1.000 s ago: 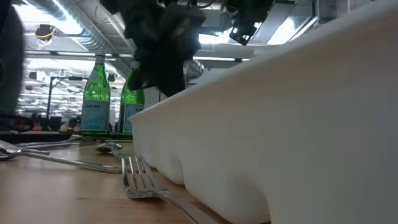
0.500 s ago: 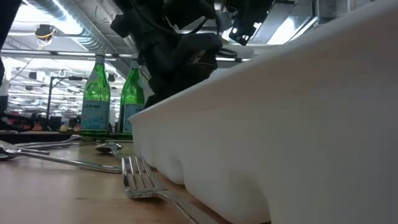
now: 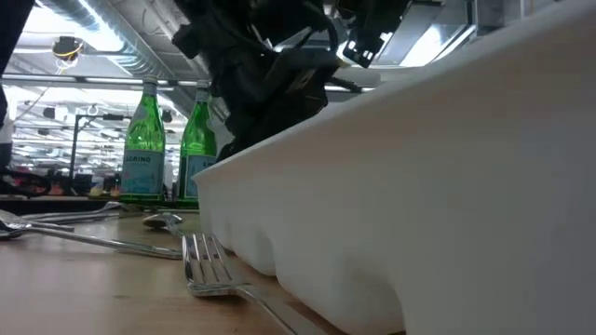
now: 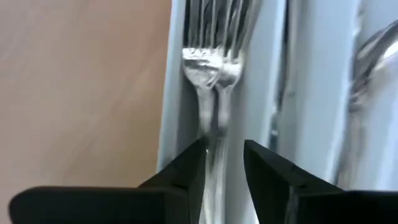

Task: Sort silverware
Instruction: Put the silver fork into the white silverware tray

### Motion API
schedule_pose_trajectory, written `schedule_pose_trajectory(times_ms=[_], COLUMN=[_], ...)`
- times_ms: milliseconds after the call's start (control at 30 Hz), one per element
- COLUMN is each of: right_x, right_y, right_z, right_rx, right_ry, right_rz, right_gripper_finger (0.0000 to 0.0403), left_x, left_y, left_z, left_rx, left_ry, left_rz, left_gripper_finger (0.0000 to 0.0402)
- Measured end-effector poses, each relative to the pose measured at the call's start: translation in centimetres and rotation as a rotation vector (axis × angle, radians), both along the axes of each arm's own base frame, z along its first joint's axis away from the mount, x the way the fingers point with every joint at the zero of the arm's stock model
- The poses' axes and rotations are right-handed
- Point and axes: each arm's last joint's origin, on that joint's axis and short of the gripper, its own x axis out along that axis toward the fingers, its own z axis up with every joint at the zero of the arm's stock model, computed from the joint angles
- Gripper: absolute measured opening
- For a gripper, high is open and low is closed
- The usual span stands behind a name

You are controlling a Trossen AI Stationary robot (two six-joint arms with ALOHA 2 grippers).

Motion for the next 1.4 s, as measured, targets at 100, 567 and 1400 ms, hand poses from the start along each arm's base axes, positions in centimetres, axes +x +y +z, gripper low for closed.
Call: schedule_pose_trajectory(times_ms=[100,567,1400], right_x=[0.0,0.1,1.5], right_y=[0.0,-0.8,-1.8], right_z=[0.0,-0.3,-4.5], right_rx=[0.007,-0.208,-0.242], right_ry=[-0.003,0.090,0.143], right_rz=[0.002,-0.117,-0.134], right_gripper_finger=[0.0147,0.0147,0.0147], left_x=[0.2,-3.5,-10.7], left_y=[0.6,5.7,9.4], left_z=[1.1,7.6,5.5], left_rx=[-0.071,-0.063,-0.056], left_ry=[-0.022,-0.033,0.616], left_rz=[0.000,0.261,0.576], left_gripper_finger=[0.0101,0.0102,0.0102])
